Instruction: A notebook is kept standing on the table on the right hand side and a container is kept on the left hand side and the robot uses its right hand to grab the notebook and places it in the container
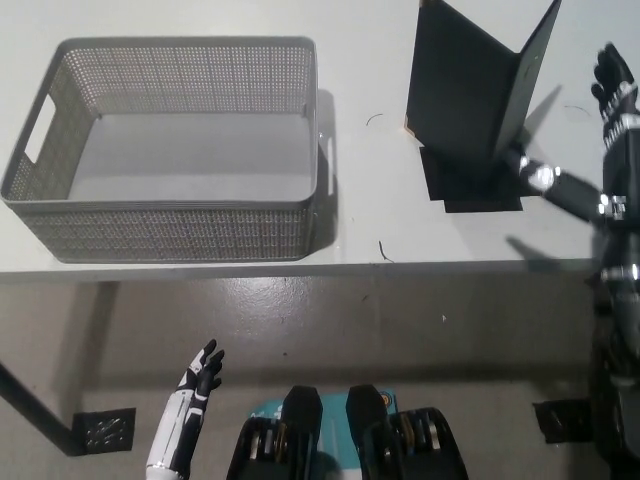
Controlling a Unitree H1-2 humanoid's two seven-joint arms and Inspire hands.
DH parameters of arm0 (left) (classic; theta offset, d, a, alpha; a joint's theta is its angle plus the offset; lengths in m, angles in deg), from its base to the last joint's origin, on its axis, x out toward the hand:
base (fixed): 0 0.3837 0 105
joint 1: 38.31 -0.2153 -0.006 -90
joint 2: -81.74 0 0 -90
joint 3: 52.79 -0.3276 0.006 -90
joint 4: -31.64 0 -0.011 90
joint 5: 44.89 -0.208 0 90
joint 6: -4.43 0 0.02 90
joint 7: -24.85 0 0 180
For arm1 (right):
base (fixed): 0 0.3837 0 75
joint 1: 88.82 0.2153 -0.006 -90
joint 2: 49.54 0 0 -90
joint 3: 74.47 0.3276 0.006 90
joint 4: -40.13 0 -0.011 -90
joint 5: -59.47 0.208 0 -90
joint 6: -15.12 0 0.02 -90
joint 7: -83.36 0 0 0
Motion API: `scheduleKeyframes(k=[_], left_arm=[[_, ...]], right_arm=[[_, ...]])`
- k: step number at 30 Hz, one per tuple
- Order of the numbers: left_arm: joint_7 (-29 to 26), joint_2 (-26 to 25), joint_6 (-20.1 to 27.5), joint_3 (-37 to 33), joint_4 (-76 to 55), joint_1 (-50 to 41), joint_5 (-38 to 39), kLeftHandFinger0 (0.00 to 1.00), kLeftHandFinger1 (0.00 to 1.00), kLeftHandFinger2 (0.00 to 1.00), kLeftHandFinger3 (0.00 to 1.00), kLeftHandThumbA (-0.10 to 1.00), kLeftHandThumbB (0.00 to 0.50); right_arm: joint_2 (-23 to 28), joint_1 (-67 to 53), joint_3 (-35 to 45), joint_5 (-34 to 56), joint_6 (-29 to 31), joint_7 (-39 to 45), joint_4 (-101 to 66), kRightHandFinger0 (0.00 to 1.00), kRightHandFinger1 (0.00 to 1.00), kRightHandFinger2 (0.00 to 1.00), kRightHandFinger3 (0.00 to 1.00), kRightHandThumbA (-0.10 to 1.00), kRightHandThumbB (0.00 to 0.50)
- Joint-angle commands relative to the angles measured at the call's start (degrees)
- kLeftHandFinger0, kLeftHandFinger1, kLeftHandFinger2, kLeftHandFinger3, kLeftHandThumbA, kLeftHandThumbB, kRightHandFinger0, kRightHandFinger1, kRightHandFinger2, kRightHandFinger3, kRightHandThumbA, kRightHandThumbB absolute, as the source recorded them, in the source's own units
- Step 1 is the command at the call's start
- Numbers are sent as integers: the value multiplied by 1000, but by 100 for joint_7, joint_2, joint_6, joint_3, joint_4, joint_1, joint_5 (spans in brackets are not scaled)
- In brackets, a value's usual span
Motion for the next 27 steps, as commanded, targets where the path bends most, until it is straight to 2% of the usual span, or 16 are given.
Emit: scheduleKeyframes(k=[1,8,9,13,14,15,16,17,20,25,27], left_arm=[[-144,27,227,-1,-53,34,-48,1000,1000,1000,1000,1000,320],[-114,24,258,-14,-48,29,-13,1000,1000,1000,1000,1000,322],[-100,23,276,-14,-42,32,10,1000,1000,1000,1000,1000,319],[-58,27,229,-15,-80,21,76,1000,1000,1000,1000,1000,319],[-54,11,273,-15,-77,-27,78,1000,1000,1000,1000,1000,321],[-53,7,286,-17,-73,-32,79,1000,1000,1000,1000,1000,321],[-49,4,345,-20,-58,-30,90,1000,1000,1000,1000,1000,325],[-44,6,408,-26,-23,-36,102,1000,1000,1000,1000,1000,326],[-49,0,475,-24,15,-28,104,1000,1000,1000,1000,1000,339],[-24,21,526,-21,40,-48,169,1000,1000,1000,1000,1000,364],[-50,27,456,-29,7,-55,116,1000,1000,1000,1000,1000,376]], right_arm=[[86,703,204,393,-11,-129,681,1000,1000,1000,1000,1000,448],[102,1603,493,750,-272,-142,2149,1000,1000,1000,1000,1000,460],[106,1722,532,821,-228,-112,2347,1000,1000,1000,1000,1000,452],[106,2267,748,1183,-171,70,3220,1000,1000,1000,1000,1000,475],[93,2383,757,1215,-92,134,3495,1000,1000,1000,1000,1000,393],[89,2608,799,1264,-28,157,3910,1000,1000,1000,1000,1000,430],[111,2859,787,1218,-69,86,4385,1000,1000,1000,1000,1000,492],[131,3024,767,1164,-44,1,4754,1000,1000,1000,1000,1000,500],[119,3516,823,1230,69,-106,5708,1000,1000,1000,1000,1000,500],[-101,3980,824,1344,67,234,6340,1000,1000,1000,1000,1000,500],[-225,4103,797,1370,159,327,6433,1000,1000,1000,1000,981,467]])
